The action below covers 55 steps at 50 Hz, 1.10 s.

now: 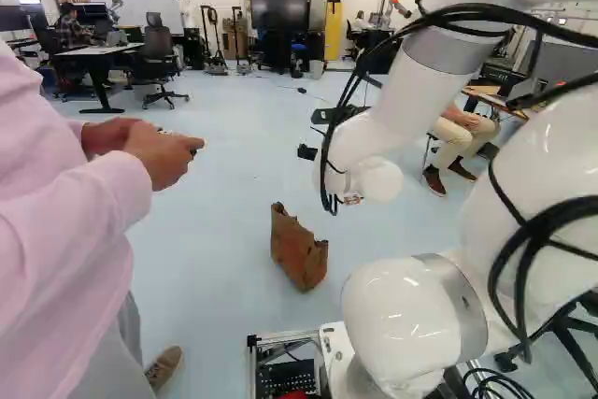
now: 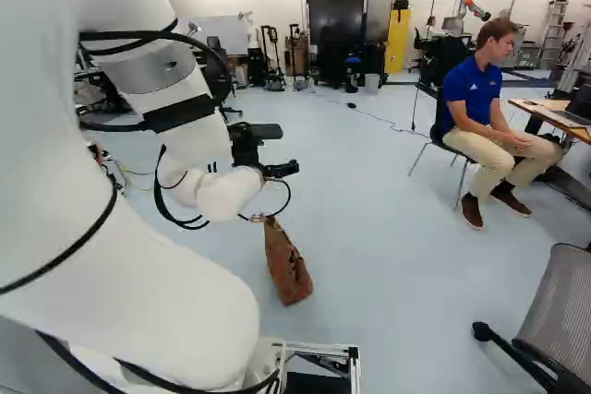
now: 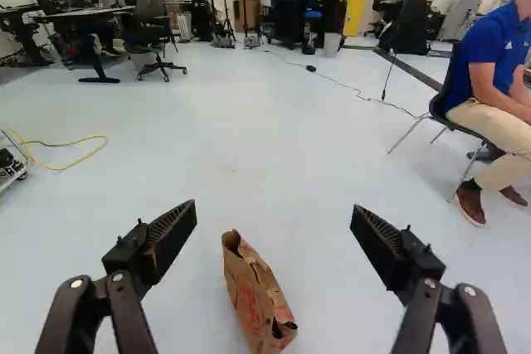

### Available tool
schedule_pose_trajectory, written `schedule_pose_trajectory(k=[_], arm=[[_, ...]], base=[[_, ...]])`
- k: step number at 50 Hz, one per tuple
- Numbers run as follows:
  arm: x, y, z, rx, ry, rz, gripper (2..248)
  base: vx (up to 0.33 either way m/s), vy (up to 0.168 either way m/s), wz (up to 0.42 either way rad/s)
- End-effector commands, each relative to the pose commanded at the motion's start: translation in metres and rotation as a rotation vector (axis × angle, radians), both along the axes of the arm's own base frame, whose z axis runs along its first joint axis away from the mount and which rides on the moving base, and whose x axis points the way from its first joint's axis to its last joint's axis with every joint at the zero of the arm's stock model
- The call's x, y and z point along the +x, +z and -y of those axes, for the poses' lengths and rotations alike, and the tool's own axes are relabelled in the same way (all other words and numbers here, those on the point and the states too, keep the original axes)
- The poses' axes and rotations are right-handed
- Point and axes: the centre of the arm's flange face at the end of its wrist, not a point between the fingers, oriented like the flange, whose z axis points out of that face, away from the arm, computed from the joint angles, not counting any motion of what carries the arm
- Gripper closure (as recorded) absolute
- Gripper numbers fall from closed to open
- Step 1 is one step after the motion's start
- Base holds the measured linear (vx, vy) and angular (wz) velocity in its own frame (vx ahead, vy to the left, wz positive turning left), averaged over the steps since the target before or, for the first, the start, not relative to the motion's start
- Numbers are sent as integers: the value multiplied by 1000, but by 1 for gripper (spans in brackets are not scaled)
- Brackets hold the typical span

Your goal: Pick up the grocery bag from the ground

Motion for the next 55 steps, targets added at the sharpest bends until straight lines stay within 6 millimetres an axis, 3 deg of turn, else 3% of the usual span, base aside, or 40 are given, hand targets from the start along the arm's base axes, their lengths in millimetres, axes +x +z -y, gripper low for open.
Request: schedule_pose_trajectory(k=[12,21,45,55], arm=[[41,1,-7,0,16,-3,3],[74,-11,-9,-1,15,-28,3],[158,-70,-9,-1,-6,-158,3],[174,-101,-7,5,-34,-278,3]], base=[[0,0,0],[0,0,0],[0,0,0],[0,0,0]])
